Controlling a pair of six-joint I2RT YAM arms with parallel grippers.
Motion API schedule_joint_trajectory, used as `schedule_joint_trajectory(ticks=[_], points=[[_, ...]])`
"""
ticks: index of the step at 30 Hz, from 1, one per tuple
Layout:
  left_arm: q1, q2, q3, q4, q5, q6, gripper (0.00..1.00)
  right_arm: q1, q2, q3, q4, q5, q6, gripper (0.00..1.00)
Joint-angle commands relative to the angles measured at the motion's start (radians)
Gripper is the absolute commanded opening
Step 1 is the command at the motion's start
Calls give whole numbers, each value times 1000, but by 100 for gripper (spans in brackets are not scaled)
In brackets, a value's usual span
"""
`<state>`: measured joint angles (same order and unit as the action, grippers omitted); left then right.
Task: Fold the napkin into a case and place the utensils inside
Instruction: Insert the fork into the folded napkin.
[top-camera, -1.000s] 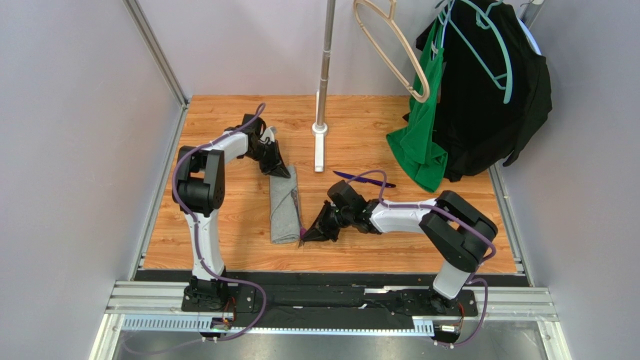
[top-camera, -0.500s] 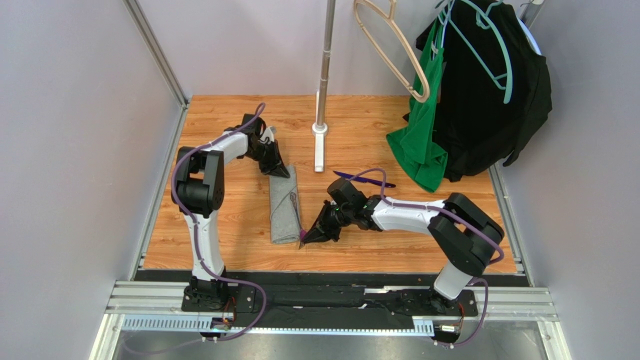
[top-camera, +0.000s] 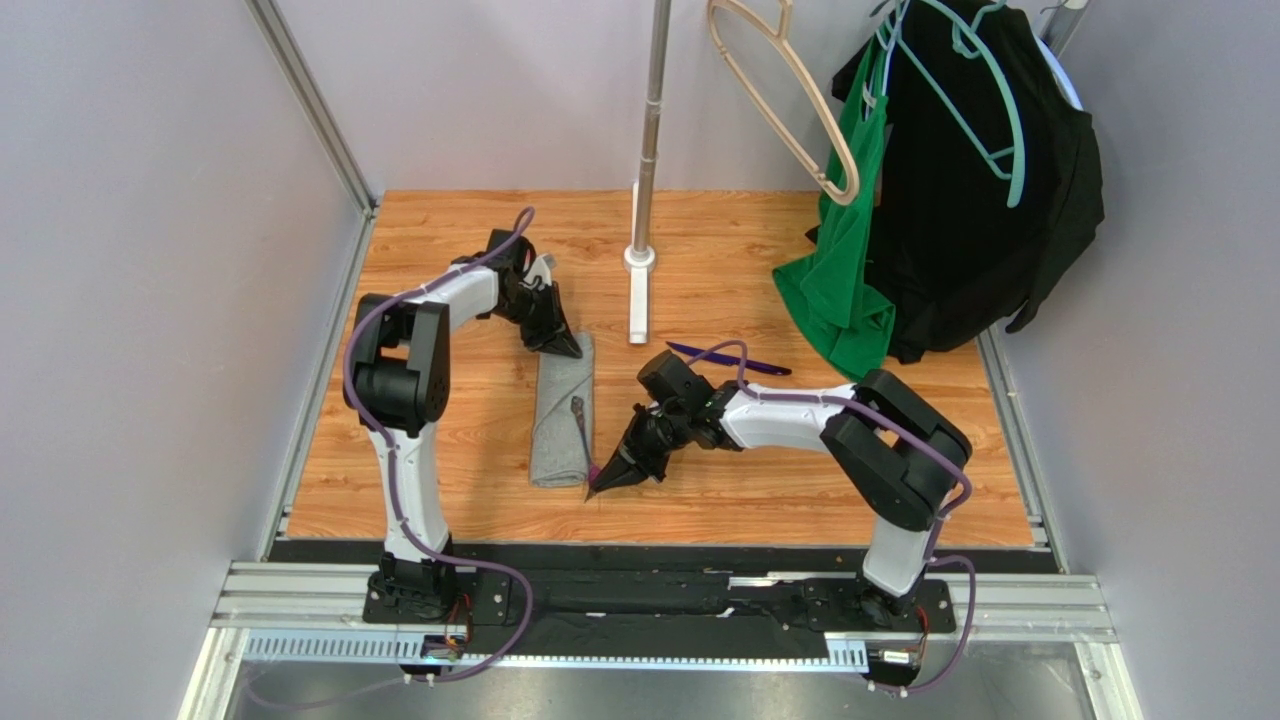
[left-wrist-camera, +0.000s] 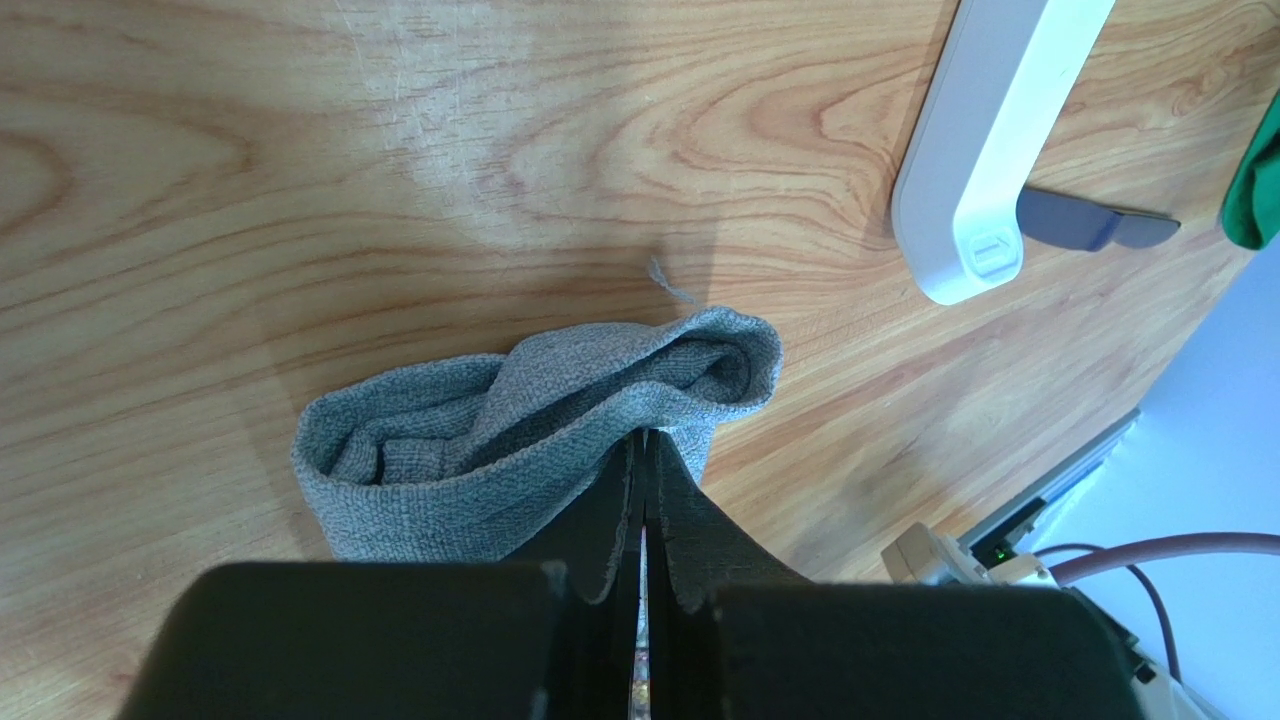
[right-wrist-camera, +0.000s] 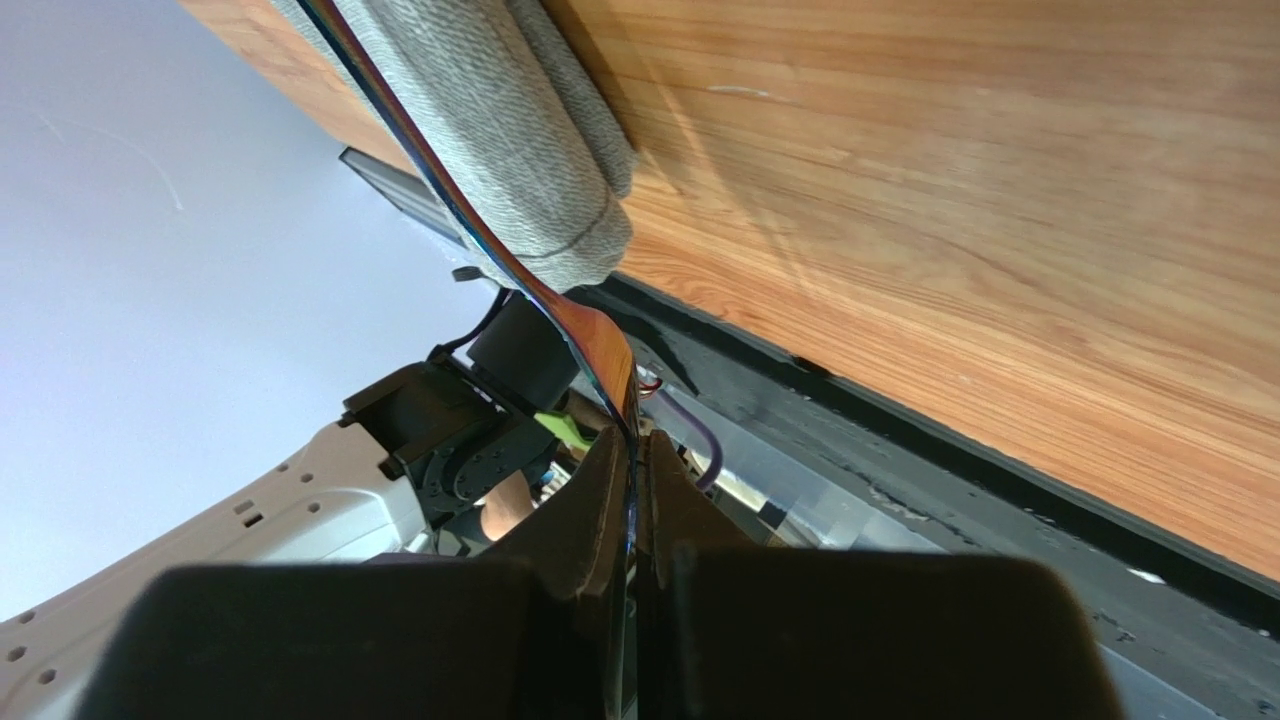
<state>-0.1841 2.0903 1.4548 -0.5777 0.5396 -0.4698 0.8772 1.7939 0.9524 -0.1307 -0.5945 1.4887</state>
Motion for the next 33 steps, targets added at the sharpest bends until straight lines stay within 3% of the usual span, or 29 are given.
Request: schedule_joint_trajectory(ticks=[1,24,33], points=[[-11,-44,-13,7,-10,-3,0,3,25,51,-27,-48,33,0],[-18,-32,-22,1,-16,-6,0,-60,148,137,117,-71,157,0],[-18,-32,-24,3,-12,-9,0,-64,194,187,181,-11,153,0]])
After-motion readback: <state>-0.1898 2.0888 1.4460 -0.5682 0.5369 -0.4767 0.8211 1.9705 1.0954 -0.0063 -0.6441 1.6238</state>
